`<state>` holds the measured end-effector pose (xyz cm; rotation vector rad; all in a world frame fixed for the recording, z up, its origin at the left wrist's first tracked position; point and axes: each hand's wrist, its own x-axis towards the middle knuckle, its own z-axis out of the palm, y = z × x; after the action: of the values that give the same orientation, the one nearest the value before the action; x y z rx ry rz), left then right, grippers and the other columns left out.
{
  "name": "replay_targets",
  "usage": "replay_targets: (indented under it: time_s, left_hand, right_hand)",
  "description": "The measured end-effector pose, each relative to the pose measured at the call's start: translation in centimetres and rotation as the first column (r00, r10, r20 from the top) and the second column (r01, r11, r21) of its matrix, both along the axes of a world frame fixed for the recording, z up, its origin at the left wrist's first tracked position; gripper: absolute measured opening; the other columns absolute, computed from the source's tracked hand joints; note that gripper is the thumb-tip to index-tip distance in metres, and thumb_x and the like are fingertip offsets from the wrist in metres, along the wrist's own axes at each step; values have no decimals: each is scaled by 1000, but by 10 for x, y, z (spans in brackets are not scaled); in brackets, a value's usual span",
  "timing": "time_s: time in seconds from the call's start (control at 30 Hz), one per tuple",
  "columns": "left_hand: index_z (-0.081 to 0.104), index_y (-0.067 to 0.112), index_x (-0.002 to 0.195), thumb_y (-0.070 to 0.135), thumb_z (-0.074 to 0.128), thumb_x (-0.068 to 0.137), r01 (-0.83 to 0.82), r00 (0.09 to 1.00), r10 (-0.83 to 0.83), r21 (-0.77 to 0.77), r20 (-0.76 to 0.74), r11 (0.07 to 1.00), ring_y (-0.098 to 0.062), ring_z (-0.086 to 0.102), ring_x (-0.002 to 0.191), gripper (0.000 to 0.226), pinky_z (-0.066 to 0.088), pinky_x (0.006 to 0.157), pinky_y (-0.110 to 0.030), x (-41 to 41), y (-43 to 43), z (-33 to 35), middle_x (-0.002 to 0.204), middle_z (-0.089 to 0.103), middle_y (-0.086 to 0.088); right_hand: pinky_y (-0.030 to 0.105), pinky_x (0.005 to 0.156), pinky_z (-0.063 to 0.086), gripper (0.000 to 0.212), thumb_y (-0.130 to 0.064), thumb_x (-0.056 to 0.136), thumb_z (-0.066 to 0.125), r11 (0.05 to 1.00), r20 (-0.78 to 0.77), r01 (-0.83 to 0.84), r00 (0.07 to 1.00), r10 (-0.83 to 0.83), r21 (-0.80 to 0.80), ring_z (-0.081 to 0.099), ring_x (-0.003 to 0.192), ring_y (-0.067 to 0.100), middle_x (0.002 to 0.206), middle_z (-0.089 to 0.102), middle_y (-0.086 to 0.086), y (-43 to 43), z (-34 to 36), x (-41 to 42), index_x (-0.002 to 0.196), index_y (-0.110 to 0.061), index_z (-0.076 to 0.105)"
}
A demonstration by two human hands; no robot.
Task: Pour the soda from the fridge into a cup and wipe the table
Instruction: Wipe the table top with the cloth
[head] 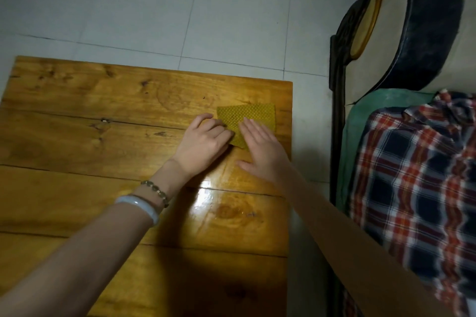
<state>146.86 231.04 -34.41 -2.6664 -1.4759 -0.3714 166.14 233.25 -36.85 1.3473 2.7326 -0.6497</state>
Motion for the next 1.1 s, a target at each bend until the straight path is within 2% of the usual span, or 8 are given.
replay_targets:
  time_s: [0.23, 0.4, 0.57, 0.77, 0.87, 0.97, 1.03, 1.1]
  left_hand:
    - [68, 8, 99, 19, 50, 95, 117, 992, -118, -42, -36, 992, -25, 63, 95, 22, 37, 95, -37, -15, -52, 14, 90, 69, -5]
    - [62, 7, 113, 23, 47, 93, 24, 998, -35, -187, -61, 982, -26, 60, 100, 30, 36, 93, -36, -34, -102, 11, 104, 67, -7]
    - [55, 4, 122, 29, 43, 91, -158, 987, 149, -283, -52, 946, -31, 58, 103, 42, 35, 91, -37, -57, -180, -2, 112, 63, -13]
    - [46, 2, 133, 36, 35, 93, -241, 971, 221, -416, -96, 877, -29, 48, 121, 54, 27, 102, -36, -73, -276, -6, 131, 54, -15]
    - [40, 1, 139, 40, 30, 95, -256, 966, 214, -462, -143, 849, -28, 42, 130, 60, 22, 110, -38, -72, -315, -7, 140, 47, -16]
    - [35, 0, 141, 45, 27, 95, -270, 960, 196, -485, -199, 832, -26, 37, 135, 65, 17, 113, -40, -66, -341, -9, 145, 41, -16]
    - [34, -1, 142, 48, 27, 96, -289, 954, 203, -486, -221, 825, -27, 35, 136, 68, 15, 114, -40, -60, -351, -10, 147, 38, -17]
    - [31, 0, 144, 51, 26, 95, -318, 945, 228, -488, -234, 813, -27, 33, 138, 71, 14, 115, -41, -54, -356, -12, 149, 34, -17]
  right_hand:
    - [37, 118, 4, 73, -13, 84, 51, 985, 16, -73, 997, 76, -154, 3, 145, 18, 157, 9, 2, -20, 12, -28, 149, -23, 17]
    - [37, 115, -8, 77, -18, 87, 50, 983, 115, -79, 988, 99, -164, -8, 144, 18, 158, -5, 1, -65, 2, -18, 149, -29, 7]
    - [43, 114, -8, 72, -44, 92, 45, 996, 157, -45, 986, 56, -75, -7, 144, 26, 157, -3, 6, -139, -8, -7, 149, -27, 4]
    - [39, 113, -11, 60, -38, 98, 38, 960, 67, 198, 980, -188, -199, -9, 144, 22, 157, -5, 2, -193, -1, -20, 148, -28, 7]
    - [40, 114, -4, 58, -36, 99, 37, 818, -25, 412, 888, -459, -402, -8, 143, 22, 156, 0, -5, -219, 12, -13, 147, -31, 6]
    - [49, 114, 7, 66, -33, 95, 44, 719, -24, 543, 791, -612, -434, -3, 144, 29, 158, 2, -2, -249, 17, 1, 148, -34, 4]
    - [46, 114, 5, 68, -27, 93, 47, 730, -24, 543, 796, -605, -416, -1, 144, 29, 157, 5, 1, -266, 16, 12, 148, -31, 7]
    - [45, 116, 0, 65, -31, 91, 44, 837, -46, 441, 876, -479, -326, -1, 144, 26, 157, 9, 3, -283, 14, 24, 147, -28, 12]
